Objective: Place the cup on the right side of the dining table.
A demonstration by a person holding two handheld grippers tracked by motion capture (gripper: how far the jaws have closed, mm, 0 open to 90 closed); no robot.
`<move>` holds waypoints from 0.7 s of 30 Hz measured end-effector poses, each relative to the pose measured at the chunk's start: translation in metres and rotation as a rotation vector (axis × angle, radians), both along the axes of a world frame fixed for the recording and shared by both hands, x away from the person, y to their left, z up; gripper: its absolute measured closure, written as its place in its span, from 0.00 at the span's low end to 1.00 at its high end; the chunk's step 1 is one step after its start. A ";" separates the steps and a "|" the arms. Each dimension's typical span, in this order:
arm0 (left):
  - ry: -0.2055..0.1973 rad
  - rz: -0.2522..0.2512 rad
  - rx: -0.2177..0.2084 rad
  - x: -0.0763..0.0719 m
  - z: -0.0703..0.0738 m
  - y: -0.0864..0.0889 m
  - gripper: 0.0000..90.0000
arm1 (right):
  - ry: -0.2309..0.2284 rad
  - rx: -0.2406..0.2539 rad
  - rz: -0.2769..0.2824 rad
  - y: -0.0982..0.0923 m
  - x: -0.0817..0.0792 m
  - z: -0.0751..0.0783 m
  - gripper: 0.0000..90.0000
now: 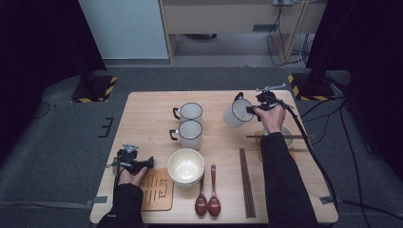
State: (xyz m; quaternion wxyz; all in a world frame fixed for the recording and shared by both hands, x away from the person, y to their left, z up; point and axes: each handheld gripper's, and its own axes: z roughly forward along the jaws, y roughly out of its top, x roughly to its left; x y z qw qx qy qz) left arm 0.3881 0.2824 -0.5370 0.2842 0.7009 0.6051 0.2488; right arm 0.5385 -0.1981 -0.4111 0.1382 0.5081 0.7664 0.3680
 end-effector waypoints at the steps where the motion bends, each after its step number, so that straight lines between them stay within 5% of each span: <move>1: 0.000 0.000 0.000 0.000 0.000 0.000 0.00 | -0.002 -0.004 -0.005 -0.003 0.000 0.000 0.93; 13: 0.000 0.000 0.000 0.000 0.000 0.000 0.00 | 0.023 -0.038 -0.061 -0.032 0.004 -0.016 0.93; 18: 0.000 0.000 0.000 0.000 0.000 0.000 0.00 | 0.037 -0.104 -0.075 -0.031 0.006 -0.025 0.93; 21: 0.000 0.000 0.000 0.000 0.000 0.000 0.00 | 0.050 -0.100 -0.077 -0.030 0.008 -0.032 0.93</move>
